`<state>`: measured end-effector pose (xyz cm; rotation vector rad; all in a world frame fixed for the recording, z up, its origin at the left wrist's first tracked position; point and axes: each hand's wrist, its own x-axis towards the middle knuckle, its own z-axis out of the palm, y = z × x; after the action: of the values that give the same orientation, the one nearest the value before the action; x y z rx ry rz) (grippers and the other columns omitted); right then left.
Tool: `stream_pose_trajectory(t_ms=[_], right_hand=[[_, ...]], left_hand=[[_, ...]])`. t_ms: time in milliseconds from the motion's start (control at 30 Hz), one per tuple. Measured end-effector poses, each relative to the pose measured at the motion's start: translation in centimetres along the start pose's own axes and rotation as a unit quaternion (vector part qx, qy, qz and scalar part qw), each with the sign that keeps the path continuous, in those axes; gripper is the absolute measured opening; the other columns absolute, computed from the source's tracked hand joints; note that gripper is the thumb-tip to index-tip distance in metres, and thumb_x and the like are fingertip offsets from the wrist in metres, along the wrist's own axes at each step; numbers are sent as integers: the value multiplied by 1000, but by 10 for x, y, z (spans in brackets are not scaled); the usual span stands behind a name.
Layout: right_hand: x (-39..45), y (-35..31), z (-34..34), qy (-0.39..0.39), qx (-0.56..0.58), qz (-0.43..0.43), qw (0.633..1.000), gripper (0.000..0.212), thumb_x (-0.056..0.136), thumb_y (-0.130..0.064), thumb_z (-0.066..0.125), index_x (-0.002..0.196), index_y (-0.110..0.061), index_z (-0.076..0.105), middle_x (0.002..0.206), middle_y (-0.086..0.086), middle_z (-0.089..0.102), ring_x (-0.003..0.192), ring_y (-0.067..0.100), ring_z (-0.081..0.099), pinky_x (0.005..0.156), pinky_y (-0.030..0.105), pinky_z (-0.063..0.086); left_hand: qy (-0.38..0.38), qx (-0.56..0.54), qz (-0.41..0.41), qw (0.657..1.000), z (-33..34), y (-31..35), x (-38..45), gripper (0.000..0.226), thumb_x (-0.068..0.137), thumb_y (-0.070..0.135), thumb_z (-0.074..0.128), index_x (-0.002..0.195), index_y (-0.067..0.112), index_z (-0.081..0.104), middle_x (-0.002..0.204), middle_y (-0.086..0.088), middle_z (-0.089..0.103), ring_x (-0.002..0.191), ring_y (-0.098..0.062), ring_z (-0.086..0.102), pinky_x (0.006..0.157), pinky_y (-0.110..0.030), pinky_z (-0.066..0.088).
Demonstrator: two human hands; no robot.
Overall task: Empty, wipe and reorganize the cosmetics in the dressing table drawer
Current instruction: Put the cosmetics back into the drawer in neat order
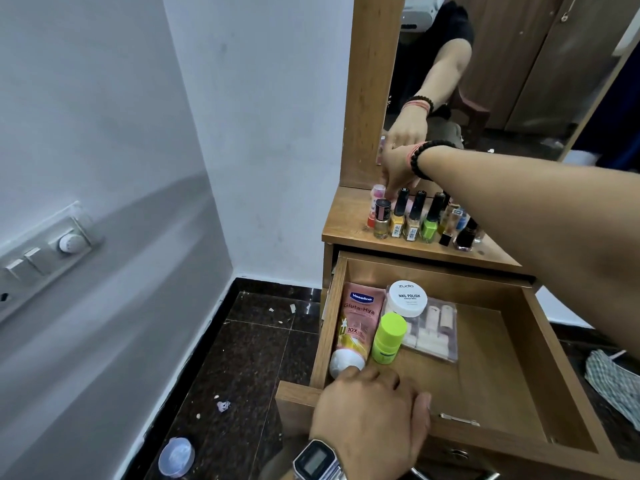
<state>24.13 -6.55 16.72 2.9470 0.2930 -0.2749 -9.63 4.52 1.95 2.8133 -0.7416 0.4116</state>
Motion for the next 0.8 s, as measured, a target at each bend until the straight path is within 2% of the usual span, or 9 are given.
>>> stream_pose_trajectory(t_ms=[33,100,200,333,433,600,700,800], right_hand=[[2,-2,0,-30,-27,-5,999,33,76,-30,78,99,-10,64,94,9,70,80,21,66,60,30,53],[2,-10,1,-67,-18,-14,998,29,73,-30,82,85,-17,58,84,3,64,75,18,64,52,26,48],[3,-15,6,-73,-17,-37,996,27,75,-24,80,90,-17,59,85,2,62,77,18,61,56,25,45],[-5,-17,-3,-27,-19,-59,998,25,75,-23,79,87,-20,57,86,-1,62,77,16,57,60,27,43],[-13,-16,-15,27,-5,-87,996,30,75,-25,79,96,-21,57,90,0,62,84,20,58,68,31,46],[-50,-19,-46,118,-7,-122,985,23,78,-19,74,89,-14,55,91,7,62,75,20,53,60,27,38],[-91,-21,-70,231,-16,-132,964,27,78,-21,74,95,-13,55,97,11,59,86,26,52,71,34,39],[-142,-16,-87,359,27,-120,925,35,78,-26,71,107,-12,57,108,11,62,102,30,56,81,39,46]], left_hand=[[1,0,0,1000,0,0,0,38,81,48,39,63,29,66,58,10,61,54,-7,56,52,-14,43],[-4,0,1,1000,0,0,0,38,81,49,39,64,29,67,59,10,61,54,-6,57,53,-14,44],[-13,-2,1,1000,0,-1,1,38,82,49,39,66,29,67,60,10,62,54,-7,57,52,-14,44],[-15,0,6,1000,2,-1,1,37,82,48,40,65,28,66,59,9,61,53,-8,56,52,-15,44],[-12,1,3,1000,2,-1,0,35,82,48,41,66,28,65,59,10,60,54,-9,56,52,-17,44],[-2,11,-3,1000,-6,0,-1,35,86,45,41,66,25,62,61,8,60,56,-11,57,51,-20,45],[-5,17,0,1000,-10,0,-1,36,91,42,38,70,25,61,66,6,62,61,-14,60,55,-25,48],[-14,34,1,999,-13,2,-2,37,93,42,34,73,25,60,69,5,64,65,-15,61,58,-28,48]])
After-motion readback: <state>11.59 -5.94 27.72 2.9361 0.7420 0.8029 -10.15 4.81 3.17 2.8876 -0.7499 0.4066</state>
